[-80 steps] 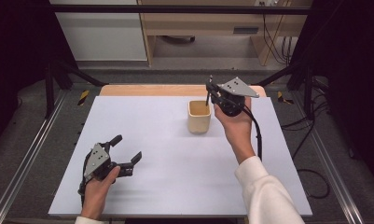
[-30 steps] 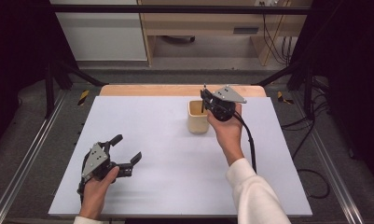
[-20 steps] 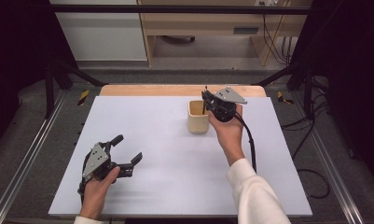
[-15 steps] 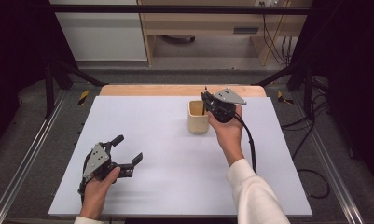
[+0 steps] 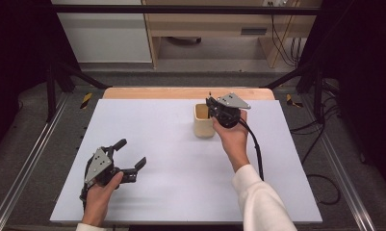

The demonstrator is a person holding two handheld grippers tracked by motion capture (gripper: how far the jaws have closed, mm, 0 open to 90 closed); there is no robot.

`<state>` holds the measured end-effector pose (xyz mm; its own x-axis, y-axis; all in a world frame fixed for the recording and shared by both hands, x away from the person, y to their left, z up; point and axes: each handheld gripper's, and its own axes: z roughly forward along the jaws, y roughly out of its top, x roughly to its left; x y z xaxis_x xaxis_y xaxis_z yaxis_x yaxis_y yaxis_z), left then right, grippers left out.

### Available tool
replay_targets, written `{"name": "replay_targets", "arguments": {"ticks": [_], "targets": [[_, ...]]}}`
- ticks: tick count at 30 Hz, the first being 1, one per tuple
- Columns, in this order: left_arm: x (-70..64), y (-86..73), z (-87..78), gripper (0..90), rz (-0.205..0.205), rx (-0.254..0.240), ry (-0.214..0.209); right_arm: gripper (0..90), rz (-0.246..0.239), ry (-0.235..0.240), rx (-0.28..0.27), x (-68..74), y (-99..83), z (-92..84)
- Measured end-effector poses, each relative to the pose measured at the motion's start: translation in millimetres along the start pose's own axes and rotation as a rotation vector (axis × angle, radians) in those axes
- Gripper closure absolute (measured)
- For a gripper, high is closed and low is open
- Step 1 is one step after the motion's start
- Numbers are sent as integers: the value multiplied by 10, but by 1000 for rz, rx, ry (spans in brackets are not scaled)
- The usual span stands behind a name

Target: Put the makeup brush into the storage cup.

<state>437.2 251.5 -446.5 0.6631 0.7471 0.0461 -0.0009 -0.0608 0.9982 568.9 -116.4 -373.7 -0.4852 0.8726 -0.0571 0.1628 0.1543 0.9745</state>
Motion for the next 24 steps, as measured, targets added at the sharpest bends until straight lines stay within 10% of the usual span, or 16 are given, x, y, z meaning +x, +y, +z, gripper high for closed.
{"name": "replay_targets", "arguments": {"ticks": [9,24], "targets": [[8,1,-6,32,-6,-2,2,303,55,25,36,-3,-2,-76],[-1,-12,7,32,-8,4,-1,85,64,48,17,44,32,-275]]}}
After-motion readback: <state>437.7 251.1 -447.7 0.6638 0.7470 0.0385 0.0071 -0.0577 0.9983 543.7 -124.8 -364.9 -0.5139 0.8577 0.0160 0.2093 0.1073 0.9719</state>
